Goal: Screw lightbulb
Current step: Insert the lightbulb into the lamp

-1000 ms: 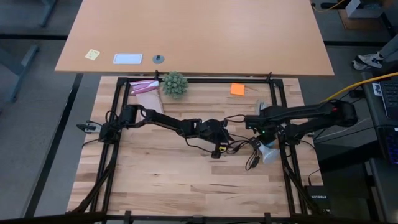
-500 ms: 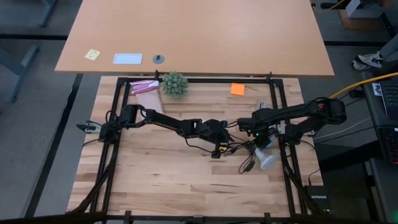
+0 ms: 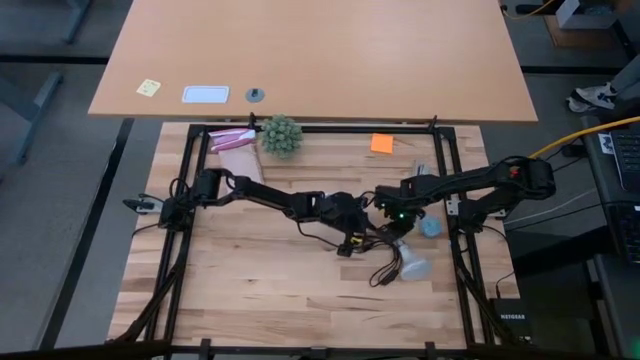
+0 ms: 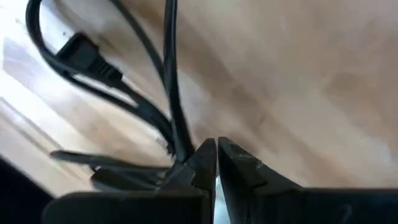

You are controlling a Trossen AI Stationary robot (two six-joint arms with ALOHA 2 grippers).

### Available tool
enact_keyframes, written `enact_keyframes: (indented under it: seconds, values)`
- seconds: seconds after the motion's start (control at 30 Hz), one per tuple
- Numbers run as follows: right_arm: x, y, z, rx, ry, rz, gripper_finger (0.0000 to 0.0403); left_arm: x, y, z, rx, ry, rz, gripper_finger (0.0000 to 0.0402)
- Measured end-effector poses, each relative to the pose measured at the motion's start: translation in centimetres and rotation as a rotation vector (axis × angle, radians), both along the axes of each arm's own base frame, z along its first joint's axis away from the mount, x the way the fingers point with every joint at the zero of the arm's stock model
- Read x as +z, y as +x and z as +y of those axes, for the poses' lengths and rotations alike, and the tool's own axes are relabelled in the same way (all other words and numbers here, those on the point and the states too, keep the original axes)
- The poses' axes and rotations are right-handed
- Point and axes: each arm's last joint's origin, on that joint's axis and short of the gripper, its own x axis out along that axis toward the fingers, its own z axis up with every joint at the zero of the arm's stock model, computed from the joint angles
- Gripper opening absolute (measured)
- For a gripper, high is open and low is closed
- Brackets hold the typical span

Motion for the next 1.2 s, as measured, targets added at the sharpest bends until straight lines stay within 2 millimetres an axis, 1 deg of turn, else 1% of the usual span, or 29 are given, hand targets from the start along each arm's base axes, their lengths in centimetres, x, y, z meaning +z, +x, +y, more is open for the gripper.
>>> enact_keyframes:
  seconds: [0.1,0.23,0.37,0.43,0.67,0.73,0.8,0.87,0.97,1.1,1.2]
  values:
    - [0.0,0.0,-0.2,0.027,-0.075,-0.011,0.0024,0.1,0.0,-0.8,-0.055,0.069,-0.033,0.0143]
    - [0.3,-0.1,-0.4,0.044,-0.162,-0.03,0.0024,0.2,0.0,-1.1,-0.078,0.111,-0.049,0.0143]
    - [1.2,-0.8,-0.4,0.052,-0.181,-0.04,0.0024,0.5,0.1,-1.4,-0.09,0.119,-0.086,0.0143]
    - [2.3,-1.4,-0.3,0.054,-0.176,0.006,0.0024,0.6,0.2,-1.4,-0.093,0.118,-0.099,0.0143]
    - [7.1,-4.6,0.0,-0.018,-0.142,0.301,0.0024,0.5,0.1,-1.4,-0.093,0.115,-0.094,0.0143]
    - [8.1,-5.3,0.1,-0.044,-0.108,0.376,0.0024,0.5,0.1,-1.4,-0.092,0.113,-0.089,0.0143]
    - [8.6,-5.8,0.3,-0.067,-0.067,0.432,0.0024,0.4,0.1,-1.3,-0.093,0.116,-0.082,0.0143]
    - [8.6,-6.0,0.6,-0.071,-0.038,0.457,0.0024,0.3,0.0,-1.3,-0.093,0.116,-0.065,0.0143]
    - [8.3,-5.9,1.5,-0.029,-0.019,0.46,0.0024,0.1,0.0,-1.3,-0.088,0.107,-0.042,0.0143]
    - [7.3,-5.6,3.2,0.019,-0.014,0.431,0.0024,0.0,-0.1,-1.3,-0.085,0.102,-0.027,0.0143]
    - [6.5,-5.8,4.4,0.038,-0.031,0.439,0.0024,0.0,-0.1,-1.4,-0.084,0.098,-0.028,0.0143]
